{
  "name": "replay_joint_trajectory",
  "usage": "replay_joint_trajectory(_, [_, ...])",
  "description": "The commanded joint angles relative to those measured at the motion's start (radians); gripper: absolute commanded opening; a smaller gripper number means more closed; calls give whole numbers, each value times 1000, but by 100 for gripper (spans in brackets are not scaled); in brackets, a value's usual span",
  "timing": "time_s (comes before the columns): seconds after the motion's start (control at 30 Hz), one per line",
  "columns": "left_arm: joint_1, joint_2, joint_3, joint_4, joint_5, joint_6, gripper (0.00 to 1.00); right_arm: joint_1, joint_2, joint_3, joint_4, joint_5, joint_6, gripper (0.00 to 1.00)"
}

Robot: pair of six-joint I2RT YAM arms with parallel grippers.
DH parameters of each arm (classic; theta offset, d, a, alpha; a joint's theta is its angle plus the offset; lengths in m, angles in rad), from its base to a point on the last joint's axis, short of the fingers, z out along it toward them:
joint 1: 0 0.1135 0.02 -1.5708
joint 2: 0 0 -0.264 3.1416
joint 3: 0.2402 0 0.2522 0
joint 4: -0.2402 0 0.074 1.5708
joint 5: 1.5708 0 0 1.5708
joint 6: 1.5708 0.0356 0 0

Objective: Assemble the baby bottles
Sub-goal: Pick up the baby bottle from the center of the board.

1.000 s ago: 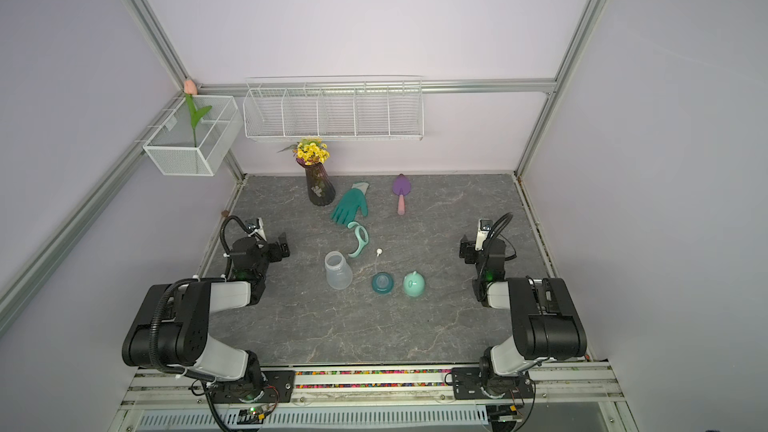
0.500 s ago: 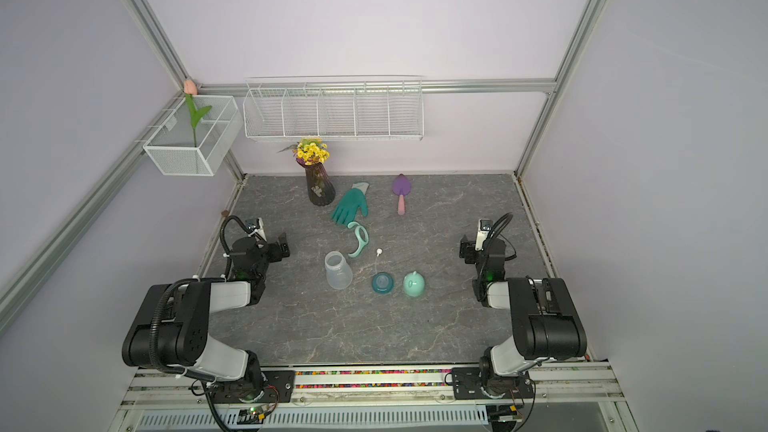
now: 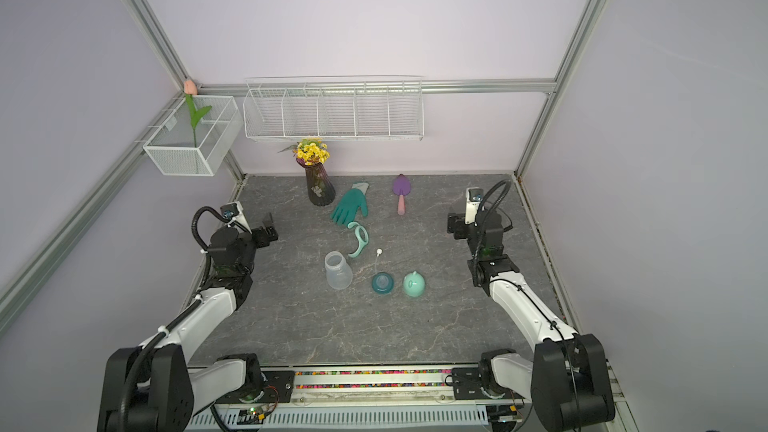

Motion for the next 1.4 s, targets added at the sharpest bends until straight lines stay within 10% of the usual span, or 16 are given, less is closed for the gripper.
replay_joint_trajectory(0.0, [-28, -65, 44, -152, 42, -43, 99, 133, 6, 78, -264, -170, -1, 89])
replay_joint_trajectory(0.43, [-126, -146, 99, -277, 153, -20, 99, 578, 318, 385, -343, -435, -67, 88])
replay_joint_trajectory(1.37, [-126, -129, 84, -275, 153, 6, 99, 638, 695, 557, -312, -493, -110, 89])
